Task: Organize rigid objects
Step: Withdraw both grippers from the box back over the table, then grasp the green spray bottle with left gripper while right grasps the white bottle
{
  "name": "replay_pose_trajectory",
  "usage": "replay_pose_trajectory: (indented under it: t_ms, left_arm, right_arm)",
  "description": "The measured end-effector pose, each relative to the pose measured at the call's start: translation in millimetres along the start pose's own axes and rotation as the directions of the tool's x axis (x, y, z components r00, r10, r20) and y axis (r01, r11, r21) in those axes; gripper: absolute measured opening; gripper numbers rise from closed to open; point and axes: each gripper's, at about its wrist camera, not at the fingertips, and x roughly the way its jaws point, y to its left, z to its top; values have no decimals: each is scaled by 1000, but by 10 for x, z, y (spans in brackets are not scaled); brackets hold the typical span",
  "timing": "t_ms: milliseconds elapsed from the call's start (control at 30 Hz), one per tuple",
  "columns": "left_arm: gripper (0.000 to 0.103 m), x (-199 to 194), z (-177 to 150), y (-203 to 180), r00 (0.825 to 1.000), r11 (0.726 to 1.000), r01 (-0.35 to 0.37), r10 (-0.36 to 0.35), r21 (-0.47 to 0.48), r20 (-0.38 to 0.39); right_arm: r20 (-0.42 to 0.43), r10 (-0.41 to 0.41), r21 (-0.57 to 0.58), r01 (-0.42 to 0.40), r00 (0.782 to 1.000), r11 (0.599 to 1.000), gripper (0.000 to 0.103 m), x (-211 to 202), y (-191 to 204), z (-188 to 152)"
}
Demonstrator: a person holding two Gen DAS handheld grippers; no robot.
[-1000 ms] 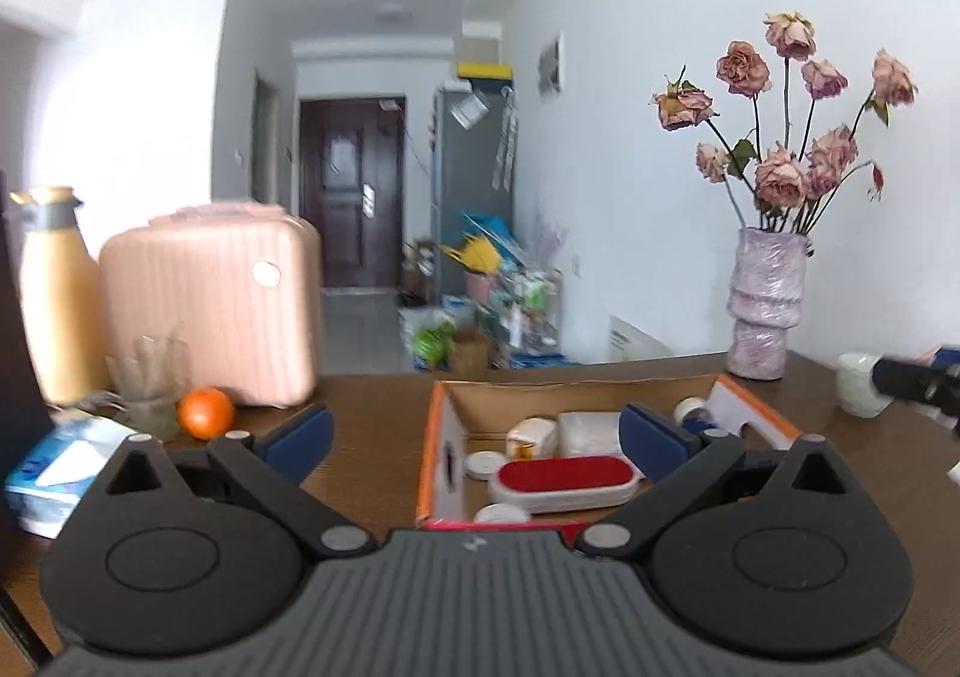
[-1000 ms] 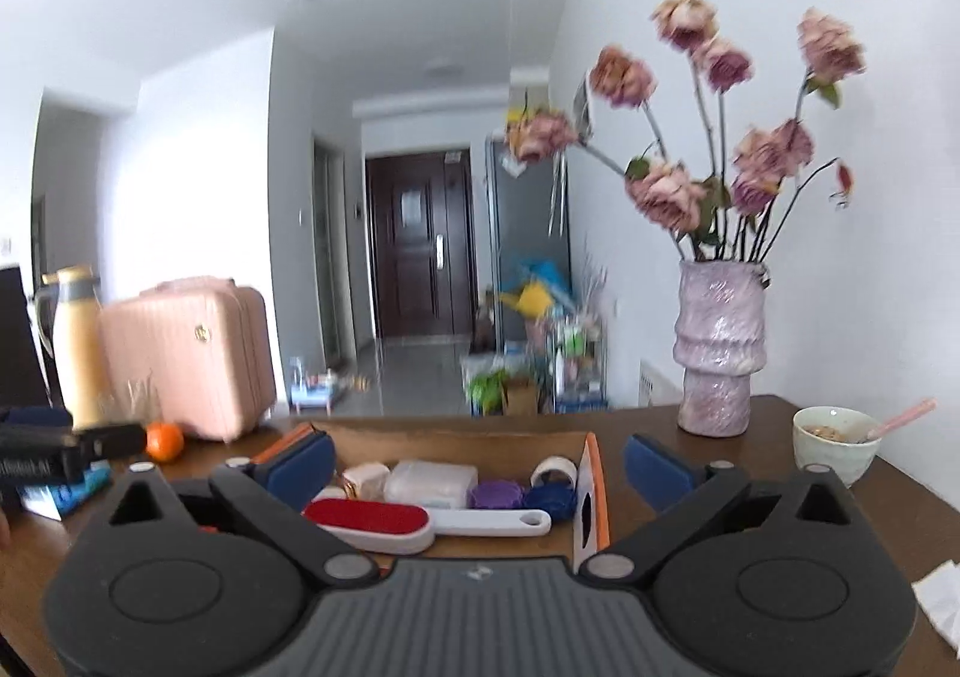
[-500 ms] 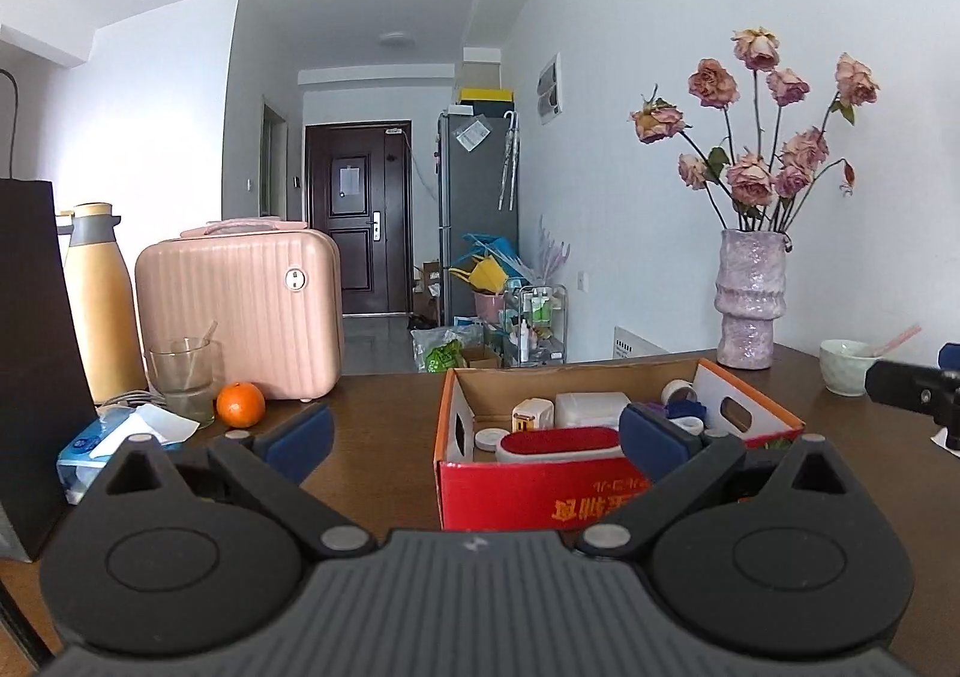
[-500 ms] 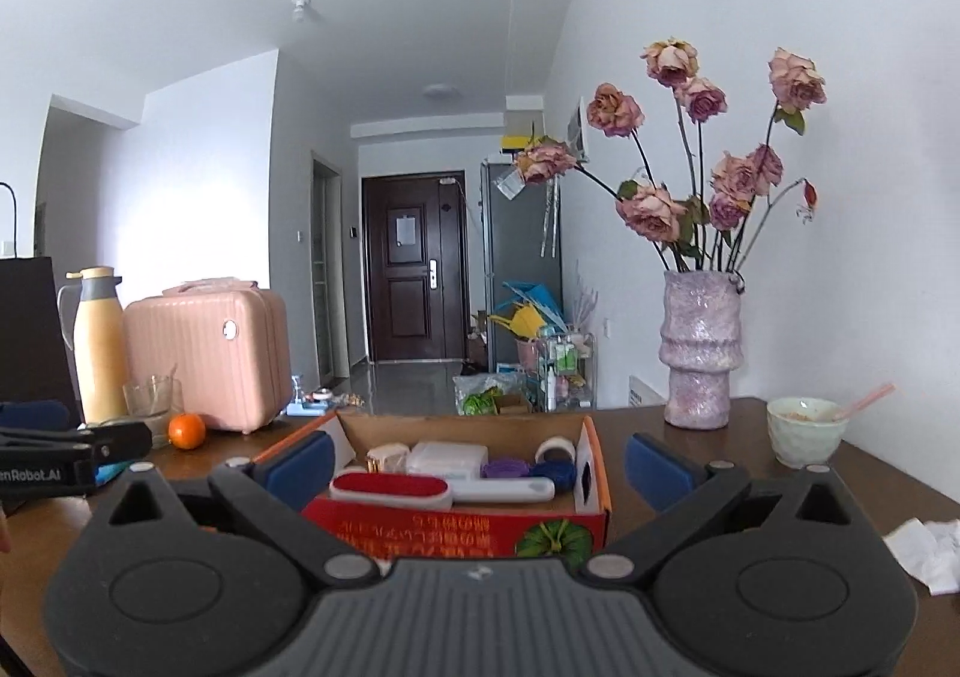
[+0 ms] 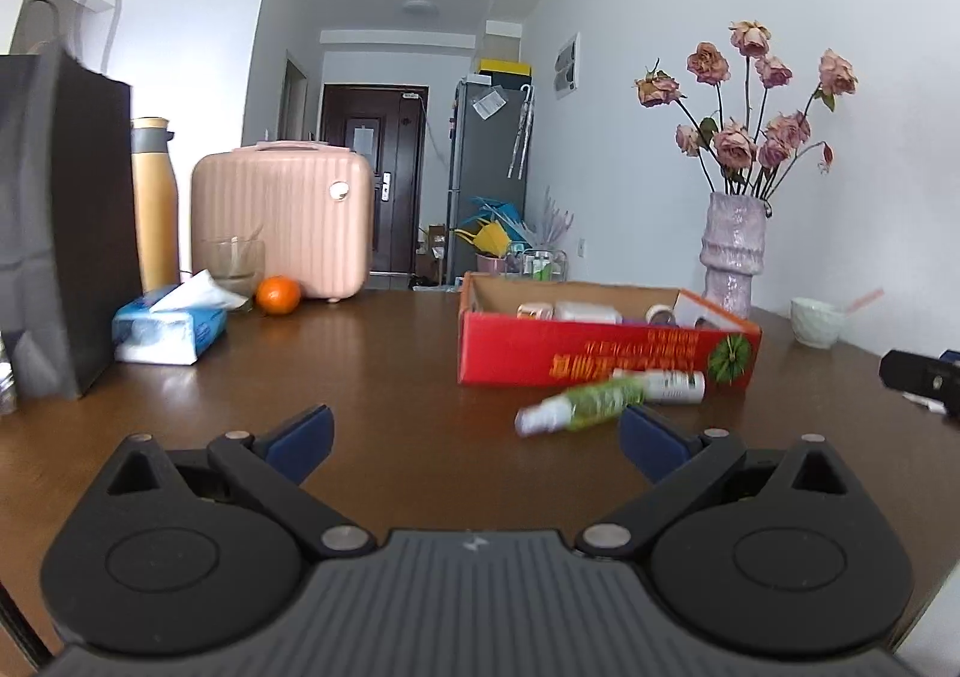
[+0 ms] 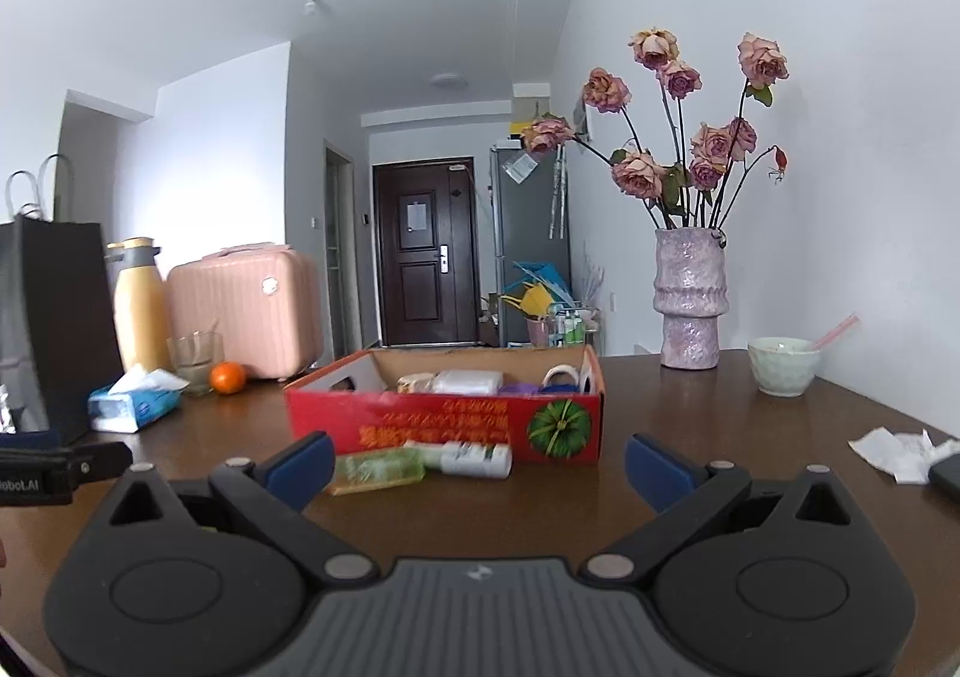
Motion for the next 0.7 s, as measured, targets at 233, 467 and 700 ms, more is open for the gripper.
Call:
replay_pose_trajectory:
  t_ms: [233, 467, 700]
  left_arm:
    - [103, -275, -254, -9, 1000, 997, -12, 11, 83, 18]
    - [103, -119, -166, -53, 998, 995, 67, -66, 71, -16]
    - [103, 318, 48, -178, 990, 986, 135, -129, 98, -64]
  right_arm:
    - [-42, 17, 36, -15, 999, 999, 103, -295, 78, -284]
    - [-92, 34, -12, -35, 995, 999, 102, -155, 113, -323]
    - [-146, 33, -61, -43, 989, 997, 95, 262, -14, -120]
